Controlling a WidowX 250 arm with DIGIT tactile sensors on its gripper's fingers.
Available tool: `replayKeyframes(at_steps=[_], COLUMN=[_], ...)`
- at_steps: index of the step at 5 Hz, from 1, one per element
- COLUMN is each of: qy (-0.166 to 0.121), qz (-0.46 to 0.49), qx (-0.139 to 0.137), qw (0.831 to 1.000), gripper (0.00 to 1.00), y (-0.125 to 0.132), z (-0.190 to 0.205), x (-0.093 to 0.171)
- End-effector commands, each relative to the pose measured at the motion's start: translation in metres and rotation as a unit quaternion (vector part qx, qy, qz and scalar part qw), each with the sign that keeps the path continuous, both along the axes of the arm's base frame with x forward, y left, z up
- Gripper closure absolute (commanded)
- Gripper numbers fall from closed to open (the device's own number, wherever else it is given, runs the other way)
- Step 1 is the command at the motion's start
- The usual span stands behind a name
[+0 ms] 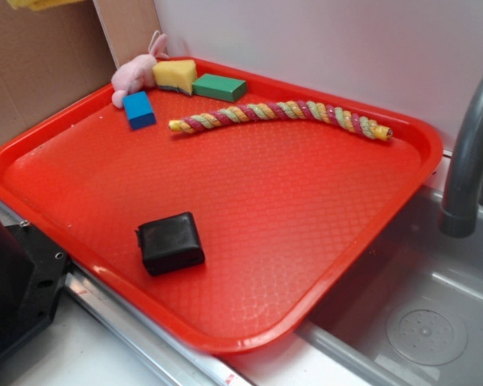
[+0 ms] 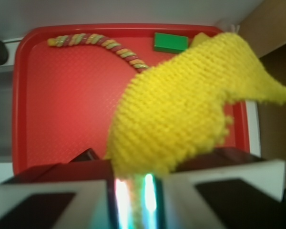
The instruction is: Grab the yellow cloth.
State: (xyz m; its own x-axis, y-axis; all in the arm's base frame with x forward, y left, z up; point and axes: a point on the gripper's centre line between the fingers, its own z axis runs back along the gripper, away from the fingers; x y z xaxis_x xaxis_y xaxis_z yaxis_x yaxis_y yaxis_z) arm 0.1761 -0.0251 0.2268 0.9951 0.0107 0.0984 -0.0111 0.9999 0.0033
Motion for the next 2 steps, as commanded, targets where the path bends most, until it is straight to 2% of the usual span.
replayKeyframes(at_steps=[1,2], qy=[-0.024,-0.012], qz=[0.009,-0.005], qx=[-0.017,-0.048], qw=[1.000,0.999], gripper=[1.00,1.00], y=[0.0162,0.0183], z=[0.0133,0.0103], x=[-0.0070,-0.0045])
